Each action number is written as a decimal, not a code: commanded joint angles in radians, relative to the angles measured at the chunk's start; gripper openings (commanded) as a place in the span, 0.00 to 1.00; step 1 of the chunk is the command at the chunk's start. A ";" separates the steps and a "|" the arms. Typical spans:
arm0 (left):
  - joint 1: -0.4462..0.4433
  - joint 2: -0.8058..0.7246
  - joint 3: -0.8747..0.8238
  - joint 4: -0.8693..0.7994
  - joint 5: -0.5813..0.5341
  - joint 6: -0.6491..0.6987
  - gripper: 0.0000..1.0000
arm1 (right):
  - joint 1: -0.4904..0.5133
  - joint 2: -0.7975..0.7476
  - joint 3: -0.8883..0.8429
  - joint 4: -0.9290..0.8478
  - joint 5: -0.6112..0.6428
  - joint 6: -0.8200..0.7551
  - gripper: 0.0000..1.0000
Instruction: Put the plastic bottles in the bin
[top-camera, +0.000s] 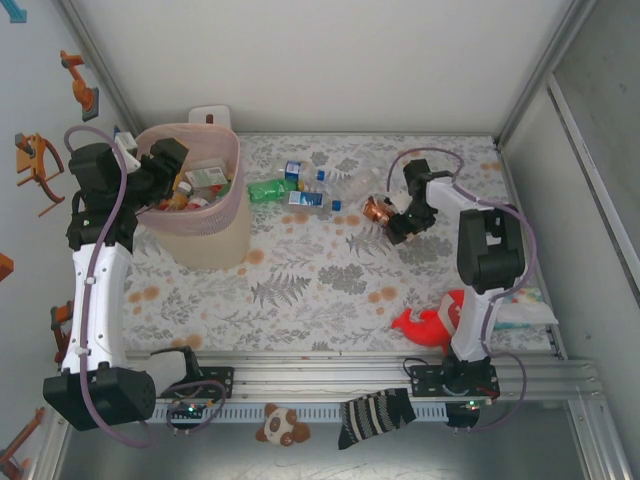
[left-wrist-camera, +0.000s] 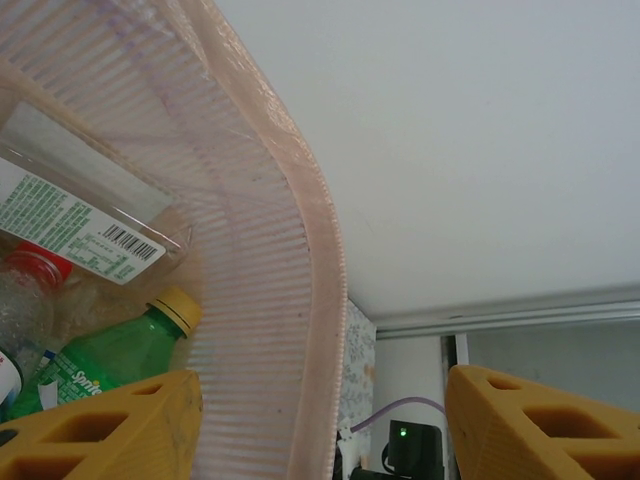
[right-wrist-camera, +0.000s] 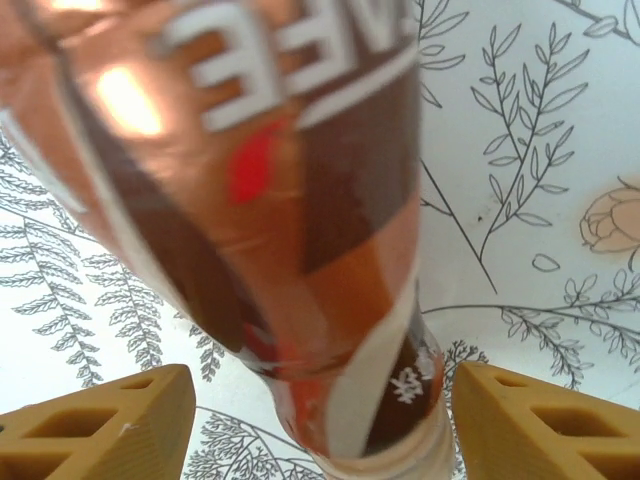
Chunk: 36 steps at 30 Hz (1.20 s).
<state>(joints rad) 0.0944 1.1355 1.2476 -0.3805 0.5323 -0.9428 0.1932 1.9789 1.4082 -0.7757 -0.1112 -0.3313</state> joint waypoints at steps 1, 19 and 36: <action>0.005 -0.018 -0.014 0.029 0.024 0.000 0.65 | 0.010 -0.039 -0.033 0.018 0.010 0.017 0.63; 0.006 -0.020 -0.027 0.033 0.029 -0.003 0.64 | 0.047 -0.036 -0.084 0.050 0.004 0.038 0.39; -0.014 -0.019 -0.027 0.081 0.104 0.040 0.66 | 0.065 -0.258 -0.190 0.131 -0.139 0.129 0.27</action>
<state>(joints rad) 0.0906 1.1351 1.2297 -0.3508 0.6003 -0.9382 0.2516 1.8080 1.2312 -0.6811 -0.1761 -0.2459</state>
